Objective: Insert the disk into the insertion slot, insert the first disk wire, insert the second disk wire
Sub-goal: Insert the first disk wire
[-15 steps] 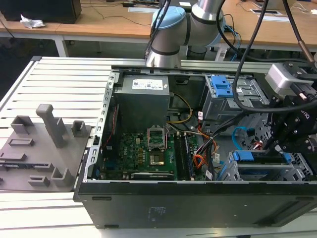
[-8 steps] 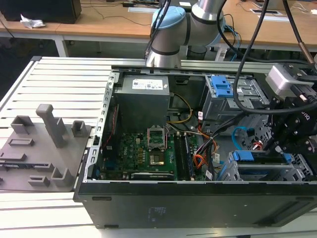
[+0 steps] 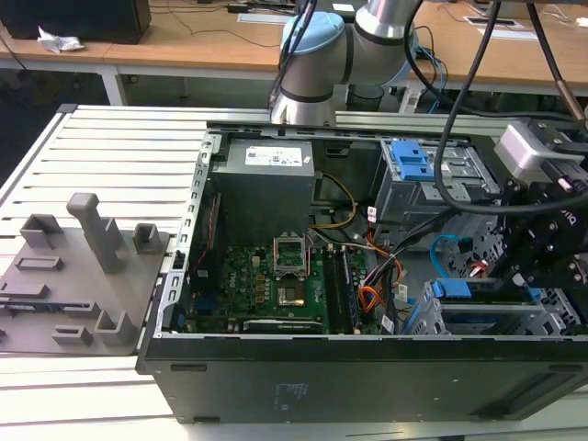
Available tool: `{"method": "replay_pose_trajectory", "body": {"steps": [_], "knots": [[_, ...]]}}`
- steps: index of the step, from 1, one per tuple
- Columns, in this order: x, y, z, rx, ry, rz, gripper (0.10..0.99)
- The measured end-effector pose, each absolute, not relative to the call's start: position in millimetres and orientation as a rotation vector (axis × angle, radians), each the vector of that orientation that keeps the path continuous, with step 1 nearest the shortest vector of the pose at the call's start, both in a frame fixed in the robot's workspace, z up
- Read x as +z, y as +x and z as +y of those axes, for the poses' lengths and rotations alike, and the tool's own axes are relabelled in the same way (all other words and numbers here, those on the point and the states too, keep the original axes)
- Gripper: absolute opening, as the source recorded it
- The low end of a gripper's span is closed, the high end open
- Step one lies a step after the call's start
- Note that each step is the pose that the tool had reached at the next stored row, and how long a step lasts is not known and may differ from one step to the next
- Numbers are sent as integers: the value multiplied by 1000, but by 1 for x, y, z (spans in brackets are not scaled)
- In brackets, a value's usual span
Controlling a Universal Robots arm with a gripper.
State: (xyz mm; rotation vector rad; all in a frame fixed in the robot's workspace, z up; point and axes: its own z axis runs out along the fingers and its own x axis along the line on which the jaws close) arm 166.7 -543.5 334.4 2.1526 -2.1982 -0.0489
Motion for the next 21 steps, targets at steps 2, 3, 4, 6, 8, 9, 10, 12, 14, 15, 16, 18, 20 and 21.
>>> {"method": "replay_pose_trajectory", "body": {"steps": [2,3,4,6,8,9,10,12,14,15,16,18,20,21], "knots": [[344,167,-543,-49,2153,-2198,247],[348,167,-543,-49,2153,-2198,247],[356,167,-543,-49,2153,-2198,247],[364,167,-543,-49,2153,-2198,247],[376,167,-543,-48,2153,-2199,169],[381,167,-543,-48,2153,-2199,106],[385,167,-543,-48,2153,-2199,106],[389,167,-543,-48,2153,-2199,106],[389,167,-543,-48,2154,-2199,106],[390,166,-543,-48,2153,-2199,106],[390,165,-543,-47,2153,-2199,106],[390,160,-543,-48,2153,-2199,106],[390,155,-543,-48,2153,-2199,106],[390,152,-543,-47,2154,-2199,106]]}}
